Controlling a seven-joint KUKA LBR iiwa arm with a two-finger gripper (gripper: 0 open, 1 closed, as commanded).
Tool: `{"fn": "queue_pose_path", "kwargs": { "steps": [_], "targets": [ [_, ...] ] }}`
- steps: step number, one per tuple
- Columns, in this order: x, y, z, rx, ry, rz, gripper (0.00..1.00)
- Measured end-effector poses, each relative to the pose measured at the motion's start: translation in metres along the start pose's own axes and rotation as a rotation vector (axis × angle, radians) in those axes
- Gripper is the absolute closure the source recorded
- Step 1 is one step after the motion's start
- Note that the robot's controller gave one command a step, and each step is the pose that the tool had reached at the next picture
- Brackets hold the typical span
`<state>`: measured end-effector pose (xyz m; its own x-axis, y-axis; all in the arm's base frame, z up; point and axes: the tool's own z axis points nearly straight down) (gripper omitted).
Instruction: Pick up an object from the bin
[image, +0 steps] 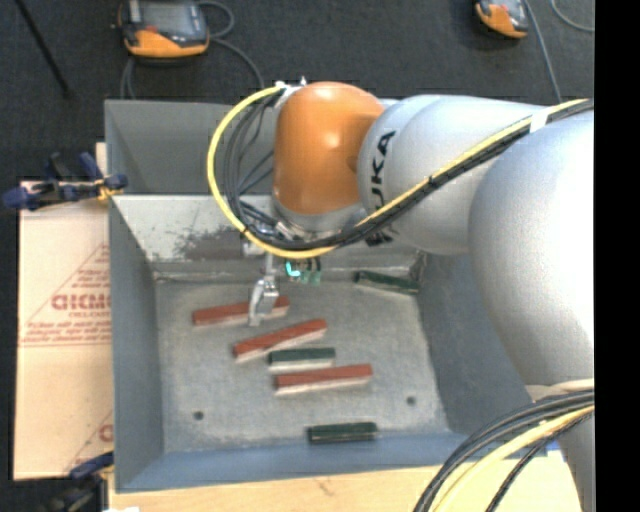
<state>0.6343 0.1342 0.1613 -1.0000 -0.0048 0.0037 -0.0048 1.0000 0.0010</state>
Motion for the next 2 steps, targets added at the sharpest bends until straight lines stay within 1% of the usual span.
{"fn": "queue_pose_path", "kwargs": {
  "steps": [1,2],
  "targets": [
    [-0.002,0.000,-0.005,-0.001,-0.008,0.002,0.00],
    [-0.019,-0.033,0.080,-0.004,-0.011,0.129,1.00]
  ]
}}
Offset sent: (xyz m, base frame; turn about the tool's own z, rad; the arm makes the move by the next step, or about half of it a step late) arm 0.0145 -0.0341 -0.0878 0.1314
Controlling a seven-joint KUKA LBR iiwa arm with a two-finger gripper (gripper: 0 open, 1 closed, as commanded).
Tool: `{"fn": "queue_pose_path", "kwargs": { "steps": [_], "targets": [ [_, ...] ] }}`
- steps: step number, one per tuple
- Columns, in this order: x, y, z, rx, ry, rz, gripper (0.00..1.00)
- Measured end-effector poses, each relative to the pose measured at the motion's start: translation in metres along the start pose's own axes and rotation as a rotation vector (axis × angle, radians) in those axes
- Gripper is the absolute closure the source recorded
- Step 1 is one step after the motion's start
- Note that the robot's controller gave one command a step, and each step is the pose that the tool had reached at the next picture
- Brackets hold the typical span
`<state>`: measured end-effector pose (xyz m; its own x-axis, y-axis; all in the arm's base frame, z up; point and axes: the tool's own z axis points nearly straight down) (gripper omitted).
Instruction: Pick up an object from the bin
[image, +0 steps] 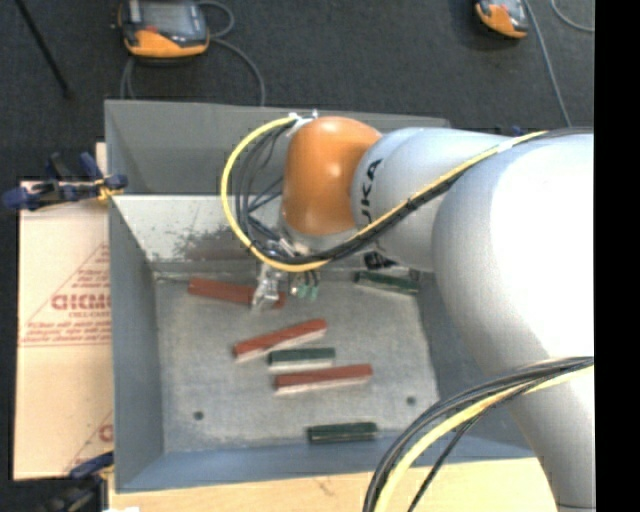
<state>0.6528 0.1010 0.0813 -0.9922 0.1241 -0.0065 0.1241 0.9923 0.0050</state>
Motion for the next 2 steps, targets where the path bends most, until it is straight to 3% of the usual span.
{"fn": "queue_pose_path", "kwargs": {
  "steps": [2],
  "targets": [
    [0.0056,-0.0037,-0.0018,0.002,0.002,0.023,1.00]
  ]
}}
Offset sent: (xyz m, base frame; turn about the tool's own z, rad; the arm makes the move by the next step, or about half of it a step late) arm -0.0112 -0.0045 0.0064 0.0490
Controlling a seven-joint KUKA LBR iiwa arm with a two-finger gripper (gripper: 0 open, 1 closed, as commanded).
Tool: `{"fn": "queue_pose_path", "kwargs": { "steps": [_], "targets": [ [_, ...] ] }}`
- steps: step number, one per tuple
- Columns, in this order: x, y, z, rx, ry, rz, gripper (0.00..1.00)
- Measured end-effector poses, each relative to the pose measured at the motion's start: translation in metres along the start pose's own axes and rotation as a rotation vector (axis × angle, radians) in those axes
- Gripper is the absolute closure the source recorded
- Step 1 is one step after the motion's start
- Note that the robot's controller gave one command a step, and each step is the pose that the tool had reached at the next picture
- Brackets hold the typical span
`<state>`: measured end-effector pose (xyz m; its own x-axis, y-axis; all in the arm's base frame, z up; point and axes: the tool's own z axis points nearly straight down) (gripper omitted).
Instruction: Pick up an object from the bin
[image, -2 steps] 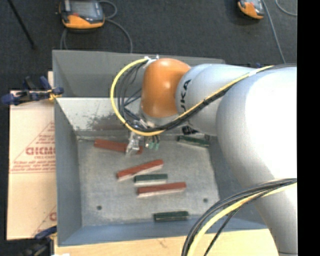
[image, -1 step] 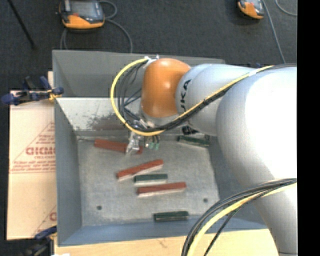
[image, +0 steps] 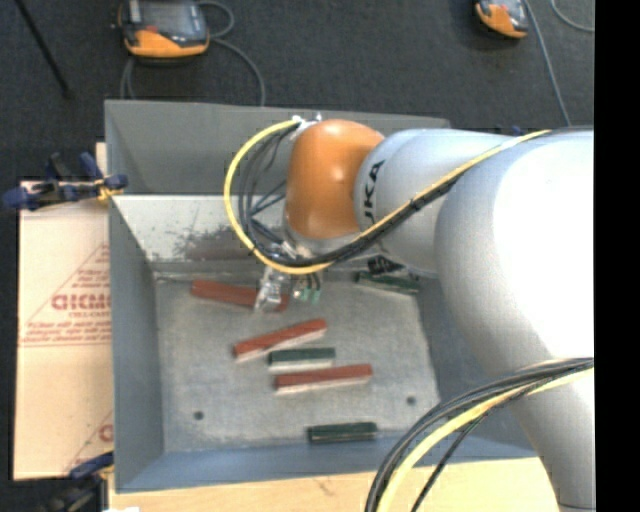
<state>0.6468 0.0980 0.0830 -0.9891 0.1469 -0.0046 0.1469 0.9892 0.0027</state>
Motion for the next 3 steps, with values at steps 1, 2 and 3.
{"fn": "queue_pose_path", "kwargs": {
  "steps": [1,2,3],
  "targets": [
    [0.006,0.023,-0.030,0.003,0.002,-0.014,1.00],
    [0.009,0.040,-0.038,0.002,-0.002,-0.066,1.00],
    [0.009,0.040,-0.051,0.002,0.000,-0.065,1.00]
  ]
}}
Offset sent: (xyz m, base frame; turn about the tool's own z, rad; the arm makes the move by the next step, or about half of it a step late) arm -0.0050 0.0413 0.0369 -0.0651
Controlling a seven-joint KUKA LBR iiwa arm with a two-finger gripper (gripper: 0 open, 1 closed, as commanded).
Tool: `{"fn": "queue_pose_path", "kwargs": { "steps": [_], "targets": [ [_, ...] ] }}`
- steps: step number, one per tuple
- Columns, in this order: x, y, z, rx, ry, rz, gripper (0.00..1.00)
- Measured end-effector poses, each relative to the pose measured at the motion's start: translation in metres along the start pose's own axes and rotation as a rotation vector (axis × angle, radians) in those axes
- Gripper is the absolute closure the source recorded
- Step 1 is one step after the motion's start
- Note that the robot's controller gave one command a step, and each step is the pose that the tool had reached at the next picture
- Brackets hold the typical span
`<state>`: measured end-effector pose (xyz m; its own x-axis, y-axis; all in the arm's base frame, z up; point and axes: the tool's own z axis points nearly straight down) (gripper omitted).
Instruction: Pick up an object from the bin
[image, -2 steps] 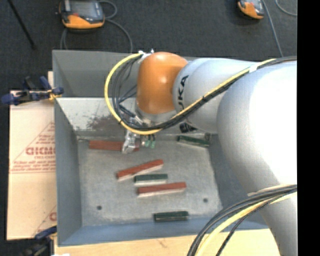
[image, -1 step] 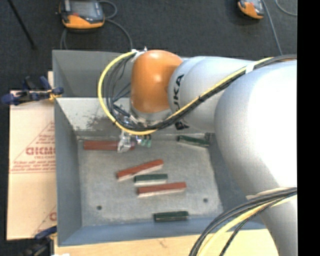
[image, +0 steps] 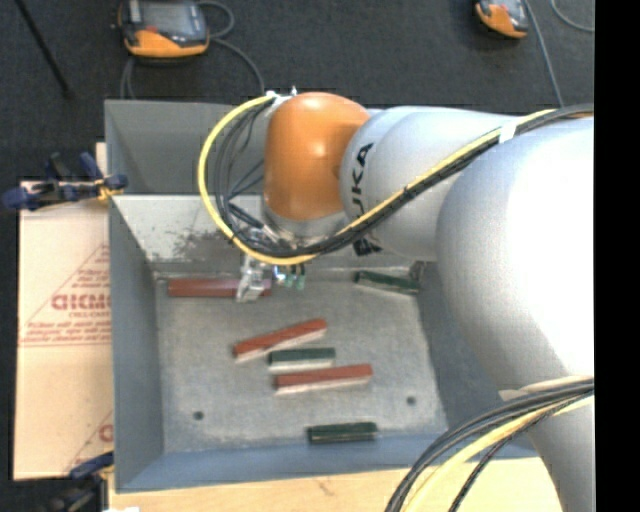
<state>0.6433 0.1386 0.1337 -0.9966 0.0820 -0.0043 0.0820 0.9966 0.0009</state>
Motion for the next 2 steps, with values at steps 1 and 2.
{"fn": "queue_pose_path", "kwargs": {
  "steps": [1,2],
  "targets": [
    [0.006,-0.006,-0.058,0.001,0.005,0.039,1.00],
    [-0.009,0.006,-0.112,0.001,-0.003,-0.014,1.00]
  ]
}}
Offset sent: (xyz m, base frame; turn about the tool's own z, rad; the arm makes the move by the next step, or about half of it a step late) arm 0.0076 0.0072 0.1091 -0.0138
